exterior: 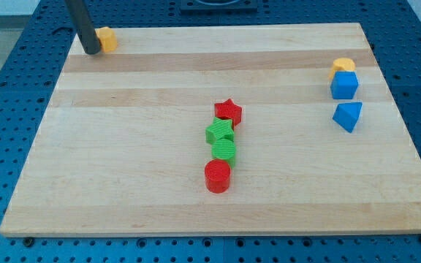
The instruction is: Move yellow heart slightly left
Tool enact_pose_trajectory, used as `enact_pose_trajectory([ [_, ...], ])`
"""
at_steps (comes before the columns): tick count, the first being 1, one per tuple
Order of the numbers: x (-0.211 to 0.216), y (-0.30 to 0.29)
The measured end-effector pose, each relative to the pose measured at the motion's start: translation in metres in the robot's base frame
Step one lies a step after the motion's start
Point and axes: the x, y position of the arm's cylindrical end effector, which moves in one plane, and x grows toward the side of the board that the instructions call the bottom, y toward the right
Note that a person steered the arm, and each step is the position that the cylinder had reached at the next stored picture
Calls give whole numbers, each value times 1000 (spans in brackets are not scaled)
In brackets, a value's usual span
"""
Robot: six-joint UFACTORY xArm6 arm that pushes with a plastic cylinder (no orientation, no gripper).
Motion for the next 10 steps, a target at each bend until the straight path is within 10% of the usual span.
enact_pose_trajectory([
  [6, 61, 546],
  [10, 75, 595],
])
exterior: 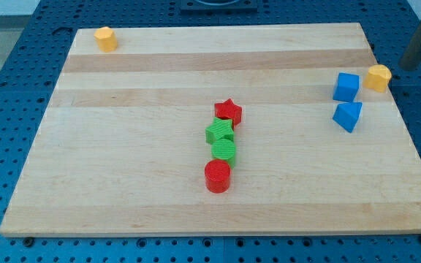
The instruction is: Move yellow heart slightly left
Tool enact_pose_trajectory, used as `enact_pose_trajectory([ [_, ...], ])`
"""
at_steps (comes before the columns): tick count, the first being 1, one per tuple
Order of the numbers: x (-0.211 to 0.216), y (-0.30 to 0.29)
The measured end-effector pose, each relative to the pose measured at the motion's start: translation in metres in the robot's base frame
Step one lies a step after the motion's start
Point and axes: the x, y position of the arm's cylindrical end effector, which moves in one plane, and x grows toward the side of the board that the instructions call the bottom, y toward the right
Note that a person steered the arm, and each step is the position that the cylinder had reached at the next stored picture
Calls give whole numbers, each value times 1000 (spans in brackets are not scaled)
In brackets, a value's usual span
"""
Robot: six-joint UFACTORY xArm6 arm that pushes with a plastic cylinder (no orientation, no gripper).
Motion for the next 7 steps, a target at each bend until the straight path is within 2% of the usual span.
enact_pose_trajectory([
  [1, 50, -1],
  [2, 53, -22],
  [4, 8, -181],
  [5, 2, -202],
  [7, 9, -121],
])
